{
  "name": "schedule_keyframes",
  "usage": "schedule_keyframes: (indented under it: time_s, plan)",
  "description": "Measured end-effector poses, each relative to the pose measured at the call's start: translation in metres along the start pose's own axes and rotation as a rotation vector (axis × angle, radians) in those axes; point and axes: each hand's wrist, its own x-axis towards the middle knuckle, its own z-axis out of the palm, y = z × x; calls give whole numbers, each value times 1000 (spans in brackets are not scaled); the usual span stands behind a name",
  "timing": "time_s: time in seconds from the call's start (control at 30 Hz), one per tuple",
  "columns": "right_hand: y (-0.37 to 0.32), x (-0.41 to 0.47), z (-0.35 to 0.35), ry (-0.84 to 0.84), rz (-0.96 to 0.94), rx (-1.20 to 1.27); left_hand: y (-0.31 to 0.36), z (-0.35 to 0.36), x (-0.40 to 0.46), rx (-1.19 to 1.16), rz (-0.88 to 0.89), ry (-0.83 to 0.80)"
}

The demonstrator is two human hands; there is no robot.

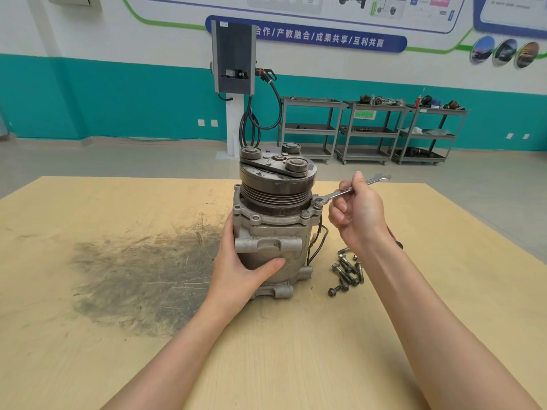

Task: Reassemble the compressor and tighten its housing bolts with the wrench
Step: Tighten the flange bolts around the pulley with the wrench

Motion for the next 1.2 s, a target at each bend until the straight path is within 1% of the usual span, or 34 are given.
schedule_keyframes:
  time_s: [0.2,0.6,0.77,0.83,1.1,1.2]
  plan:
    - [-2,1,-1,-10,15,49,1,0,0,-7,6,4]
    - [-6,-2,0,0,26,43,2,0,-1,6,-6,7]
    - [-4,-2,1,17,-121,-26,2,1,-1,14,-12,5]
    - [-3,-3,2,36,-140,-22,1,0,-1,15,-13,8]
    - [6,-4,8,183,-81,87,0,0,-1,24,-29,10]
    - [7,-5,8,204,-89,114,-1,0,0,25,-32,8]
